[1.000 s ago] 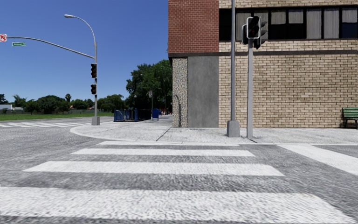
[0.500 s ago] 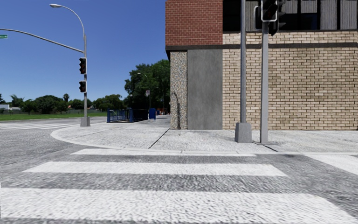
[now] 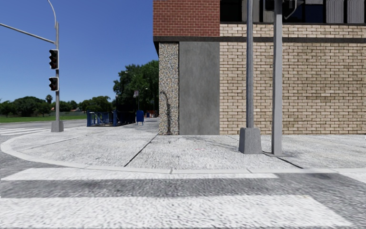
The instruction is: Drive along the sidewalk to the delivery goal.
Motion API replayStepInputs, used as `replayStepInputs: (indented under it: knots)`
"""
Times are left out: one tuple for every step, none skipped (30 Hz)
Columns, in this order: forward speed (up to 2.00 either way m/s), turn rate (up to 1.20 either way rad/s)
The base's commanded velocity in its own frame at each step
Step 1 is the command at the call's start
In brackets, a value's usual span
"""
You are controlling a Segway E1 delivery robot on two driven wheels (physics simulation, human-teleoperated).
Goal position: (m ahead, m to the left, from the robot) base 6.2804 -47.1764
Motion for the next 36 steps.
replayStepInputs:
  knots:
    - [2.0,-0.31]
    - [2.0,-0.31]
    - [2.0,-0.31]
    - [2.0,-0.31]
    - [2.0,-0.31]
    - [2.0,-0.31]
    - [2.0,-0.31]
    - [2.0,-0.31]
    - [2.0,-0.31]
    - [2.0,-0.31]
    - [2.0,-0.31]
    - [2.0,-0.31]
    - [2.0,-0.31]
    - [2.0,-0.12]
    - [2.0,0.0]
    - [2.0,0.0]
    - [2.0,0.0]
    - [2.0,0.0]
    - [2.0,0.0]
    - [2.0,0.0]
    - [2.0,0.0]
    - [2.0,0.0]
    - [2.0,0.0]
    - [2.0,0.0]
    - [2.0,0.0]
    - [2.0,0.0]
    - [2.0,0.0]
    - [2.0,0.0]
    - [1.98,0.0]
    - [1.83,0.0]
    - [1.83,0.0]
    - [1.69,0.0]
    - [1.64,0.0]
    - [1.61,0.0]
    - [1.61,0.0]
    - [1.61,0.0]
